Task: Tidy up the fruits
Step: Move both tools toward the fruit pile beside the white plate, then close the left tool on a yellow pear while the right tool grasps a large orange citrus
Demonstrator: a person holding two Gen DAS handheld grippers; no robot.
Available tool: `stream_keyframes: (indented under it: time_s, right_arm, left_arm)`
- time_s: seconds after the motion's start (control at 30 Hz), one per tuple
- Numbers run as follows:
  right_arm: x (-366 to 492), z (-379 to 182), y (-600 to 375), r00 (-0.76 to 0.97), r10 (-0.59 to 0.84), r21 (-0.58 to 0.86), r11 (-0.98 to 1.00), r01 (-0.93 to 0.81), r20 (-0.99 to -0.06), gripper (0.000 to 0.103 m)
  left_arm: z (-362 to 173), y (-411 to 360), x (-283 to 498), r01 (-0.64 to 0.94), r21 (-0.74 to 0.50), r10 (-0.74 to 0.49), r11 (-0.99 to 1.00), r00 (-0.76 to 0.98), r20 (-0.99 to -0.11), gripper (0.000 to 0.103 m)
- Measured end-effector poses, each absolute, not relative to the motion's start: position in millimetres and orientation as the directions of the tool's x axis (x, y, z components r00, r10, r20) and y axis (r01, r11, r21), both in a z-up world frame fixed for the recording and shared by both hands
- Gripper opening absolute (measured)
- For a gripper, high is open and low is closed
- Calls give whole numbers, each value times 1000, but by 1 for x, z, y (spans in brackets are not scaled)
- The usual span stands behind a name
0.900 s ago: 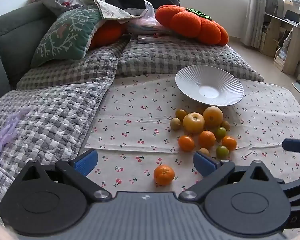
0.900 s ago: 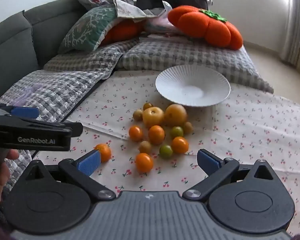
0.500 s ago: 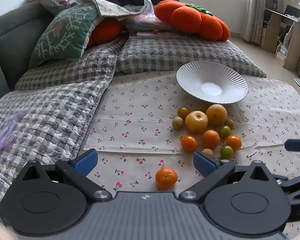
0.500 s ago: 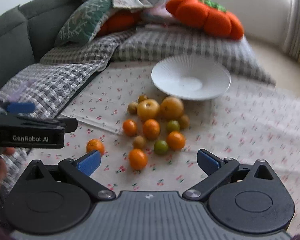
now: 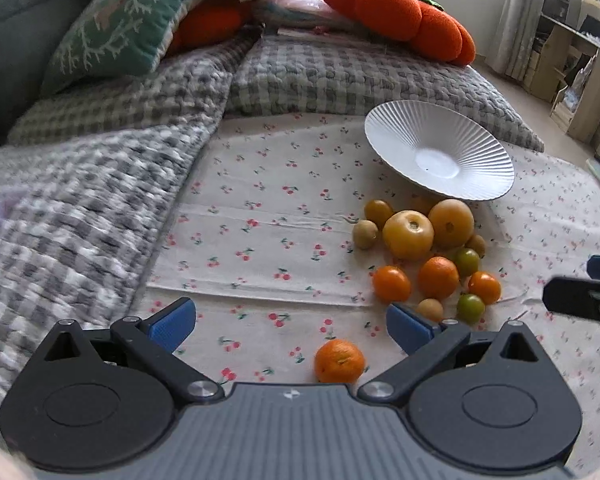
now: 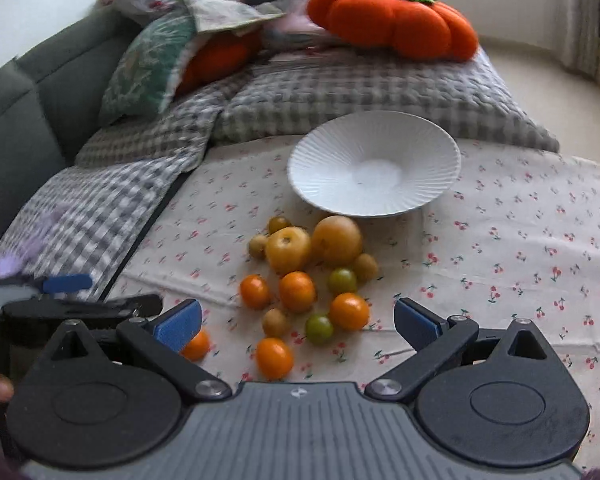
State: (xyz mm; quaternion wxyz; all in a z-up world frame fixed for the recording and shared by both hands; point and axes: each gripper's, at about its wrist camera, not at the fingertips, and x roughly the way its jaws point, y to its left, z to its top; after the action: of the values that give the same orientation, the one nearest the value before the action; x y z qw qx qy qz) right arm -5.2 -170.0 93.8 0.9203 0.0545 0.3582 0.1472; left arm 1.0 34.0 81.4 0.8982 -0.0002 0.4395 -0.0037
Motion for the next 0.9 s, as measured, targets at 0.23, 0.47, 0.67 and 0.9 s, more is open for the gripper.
stream_keyframes:
  time_s: [0.23, 0.47, 0.67, 0.9]
  right_arm:
    - [27, 96, -174, 679, 340, 246, 940, -235, -651, 101]
    - [58, 74, -190, 627, 372, 365, 920, -147, -685, 89]
    - [75, 69, -182, 592, 406, 389, 906, -164, -696, 84]
    - [94, 59, -175, 574, 414, 382, 906, -183, -706, 71]
  left_arm:
    - [78, 19, 37, 70, -36, -71, 997, 609, -790, 97]
    - [57, -11, 65, 208, 19, -115, 978, 614, -781, 97]
    - [40, -14, 87, 243, -10, -152, 970, 572, -806, 96]
    - [36, -15, 102, 224, -81, -196, 971, 558, -806, 89]
